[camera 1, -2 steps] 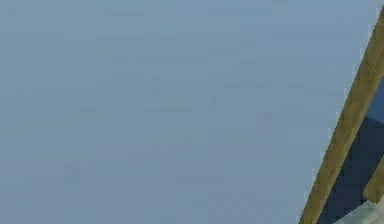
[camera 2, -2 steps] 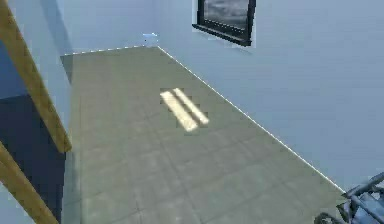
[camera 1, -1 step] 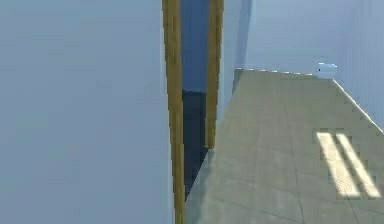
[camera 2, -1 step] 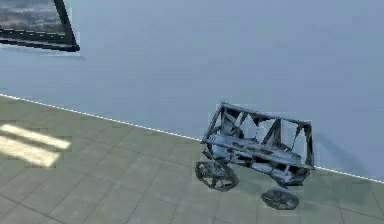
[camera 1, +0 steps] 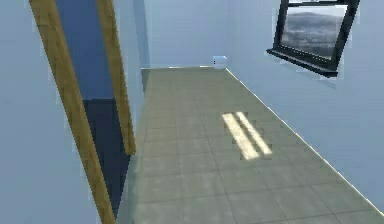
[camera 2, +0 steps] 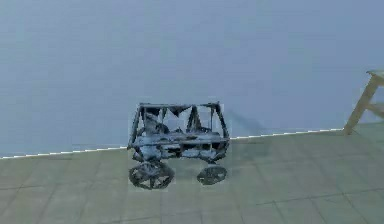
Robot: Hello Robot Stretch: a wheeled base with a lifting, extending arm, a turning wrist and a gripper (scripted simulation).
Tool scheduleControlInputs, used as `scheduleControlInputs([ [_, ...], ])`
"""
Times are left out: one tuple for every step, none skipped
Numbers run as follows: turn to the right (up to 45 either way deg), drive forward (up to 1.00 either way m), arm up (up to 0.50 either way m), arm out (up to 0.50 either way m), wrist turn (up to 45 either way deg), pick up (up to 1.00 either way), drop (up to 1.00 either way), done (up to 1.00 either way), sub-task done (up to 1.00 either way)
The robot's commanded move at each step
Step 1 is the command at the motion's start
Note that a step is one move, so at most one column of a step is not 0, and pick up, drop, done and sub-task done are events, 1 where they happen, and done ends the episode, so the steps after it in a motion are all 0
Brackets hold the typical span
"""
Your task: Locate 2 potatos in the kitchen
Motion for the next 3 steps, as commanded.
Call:
scheduleControlInputs([
  [0.0, 1.0, 0.0, 0.0, 0.0, 0.0, 0.0, 0.0, 0.0],
  [15.0, 0.0, 0.0, 0.0, 0.0, 0.0, 0.0, 0.0, 0.0],
  [0.0, 0.05, 0.0, 0.0, 0.0, 0.0, 0.0, 0.0, 0.0],
])
